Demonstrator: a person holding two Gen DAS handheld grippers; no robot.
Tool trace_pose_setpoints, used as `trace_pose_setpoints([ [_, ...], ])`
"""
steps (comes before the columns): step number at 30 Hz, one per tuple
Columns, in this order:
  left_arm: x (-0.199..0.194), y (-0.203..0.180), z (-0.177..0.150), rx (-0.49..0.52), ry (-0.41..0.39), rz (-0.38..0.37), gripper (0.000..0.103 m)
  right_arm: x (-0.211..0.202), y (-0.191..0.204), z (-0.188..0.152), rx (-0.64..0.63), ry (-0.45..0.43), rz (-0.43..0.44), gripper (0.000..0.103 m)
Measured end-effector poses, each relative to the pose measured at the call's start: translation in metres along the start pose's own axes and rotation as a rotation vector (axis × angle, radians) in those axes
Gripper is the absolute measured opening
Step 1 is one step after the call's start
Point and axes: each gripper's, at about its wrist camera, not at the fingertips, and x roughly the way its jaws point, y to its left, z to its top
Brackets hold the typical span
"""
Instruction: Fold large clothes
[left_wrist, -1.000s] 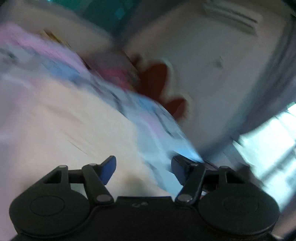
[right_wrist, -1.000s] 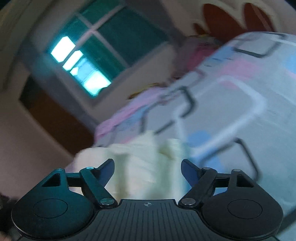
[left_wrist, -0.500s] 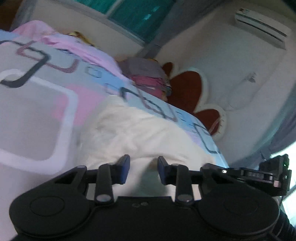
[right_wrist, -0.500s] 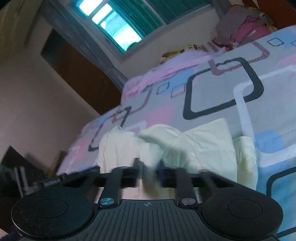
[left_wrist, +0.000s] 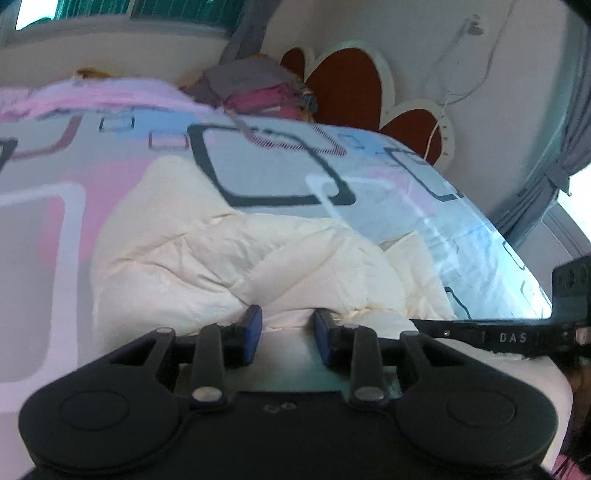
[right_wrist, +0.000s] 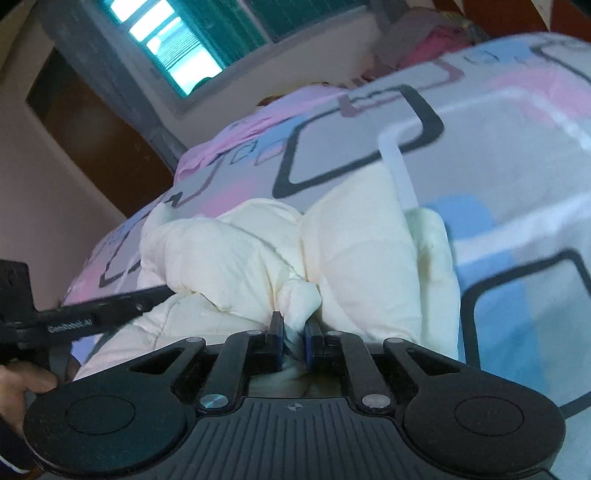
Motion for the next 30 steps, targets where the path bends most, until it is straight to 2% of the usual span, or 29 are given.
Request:
trace_pose_setpoints([
  [4,-0.003,-0.001,0.002,0.011,0.015,0.012,0.031,-0.01,0.007,0.01,-0.003,0.011,-0.02,0.01],
  [5,-0.01,-0.002,0.004,-0.007,0.008,0.016,0.031,-0.018,0.011,0.014,-0.004,-0.007,-0.036,0.018],
  [6,-0.019,-0.005,0.006,-0.024,-0.008,0.021,0.031,-0.031,0.015,0.016,-0.007,-0.037,-0.061,0.046],
  [7,-0.031,-0.009,0.006,-0.023,-0.036,0.01,0.035,-0.045,0.02,0.017,-0.017,-0.073,-0.057,0.067],
  [9,-0.054,-0.016,0.002,-0.015,-0.081,-0.006,0.036,-0.073,0.028,0.018,-0.03,-0.108,-0.018,0.067],
  [11,-0.074,-0.024,-0.007,-0.013,-0.1,-0.029,0.036,-0.094,0.034,0.015,-0.027,-0.09,0.041,0.067],
  [17,-0.098,-0.04,-0.048,0.024,-0.093,-0.027,0.036,-0.111,0.06,-0.015,-0.12,0.033,0.09,0.064],
  [19,-0.097,-0.041,-0.055,0.015,-0.091,-0.026,0.036,-0.108,0.064,-0.031,-0.146,0.07,0.065,0.042],
  [21,-0.096,-0.041,-0.059,-0.015,-0.087,-0.041,0.036,-0.102,0.064,-0.042,-0.151,0.107,0.043,0.029],
  [25,-0.086,-0.051,-0.069,-0.013,-0.071,-0.009,0.035,-0.09,0.051,-0.063,-0.147,0.155,-0.022,0.026],
  [30,-0.066,-0.064,-0.083,0.049,-0.051,0.081,0.034,-0.066,0.026,-0.079,-0.076,0.168,-0.029,0.025],
])
